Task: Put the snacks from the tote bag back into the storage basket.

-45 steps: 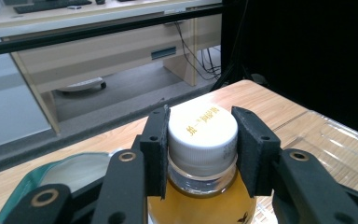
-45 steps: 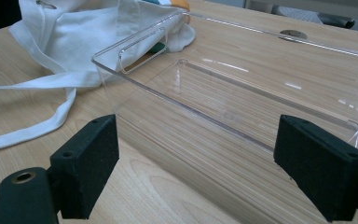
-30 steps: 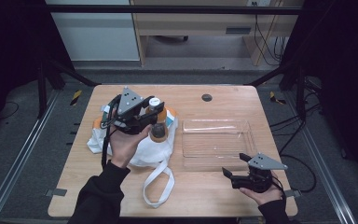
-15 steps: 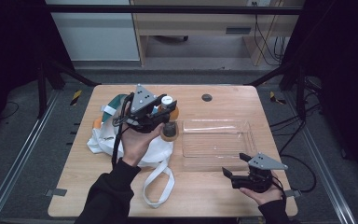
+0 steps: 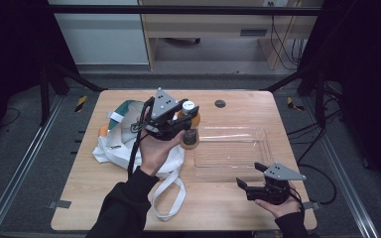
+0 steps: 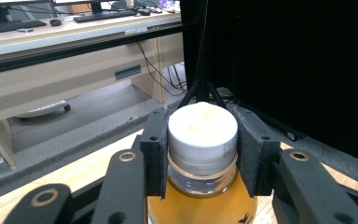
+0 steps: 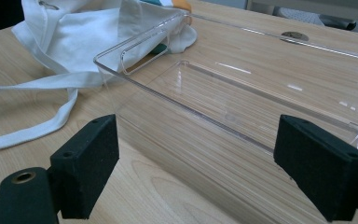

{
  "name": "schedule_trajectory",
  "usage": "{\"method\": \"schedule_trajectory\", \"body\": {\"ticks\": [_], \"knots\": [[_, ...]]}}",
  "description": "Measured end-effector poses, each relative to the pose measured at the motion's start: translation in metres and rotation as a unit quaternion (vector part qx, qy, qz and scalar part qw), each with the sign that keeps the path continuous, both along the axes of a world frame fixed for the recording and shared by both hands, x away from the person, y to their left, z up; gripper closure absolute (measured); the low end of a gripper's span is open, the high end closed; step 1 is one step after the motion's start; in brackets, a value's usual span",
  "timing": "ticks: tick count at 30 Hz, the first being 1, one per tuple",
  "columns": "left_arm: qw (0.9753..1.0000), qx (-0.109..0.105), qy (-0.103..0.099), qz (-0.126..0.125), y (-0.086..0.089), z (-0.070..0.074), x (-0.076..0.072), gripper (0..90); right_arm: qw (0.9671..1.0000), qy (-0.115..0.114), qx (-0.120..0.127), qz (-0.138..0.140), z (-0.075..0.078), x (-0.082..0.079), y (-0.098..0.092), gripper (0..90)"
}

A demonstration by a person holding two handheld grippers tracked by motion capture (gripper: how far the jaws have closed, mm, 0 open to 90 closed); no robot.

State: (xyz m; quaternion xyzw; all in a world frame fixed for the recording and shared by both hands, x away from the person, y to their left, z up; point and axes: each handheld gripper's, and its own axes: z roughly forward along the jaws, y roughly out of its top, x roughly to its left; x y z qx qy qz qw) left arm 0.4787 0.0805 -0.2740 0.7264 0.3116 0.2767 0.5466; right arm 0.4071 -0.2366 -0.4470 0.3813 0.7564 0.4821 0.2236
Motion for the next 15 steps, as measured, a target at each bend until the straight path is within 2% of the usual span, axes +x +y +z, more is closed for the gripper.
{"method": "schedule_trajectory", "body": {"ticks": [15], "knots": [[0.9998,-0.005,-0.002,-0.017,-0.022,-0.007,-0.001,58.9,1.0,0.0,0.001,0.001,0.0,0.0,0.0,14.3]]}}
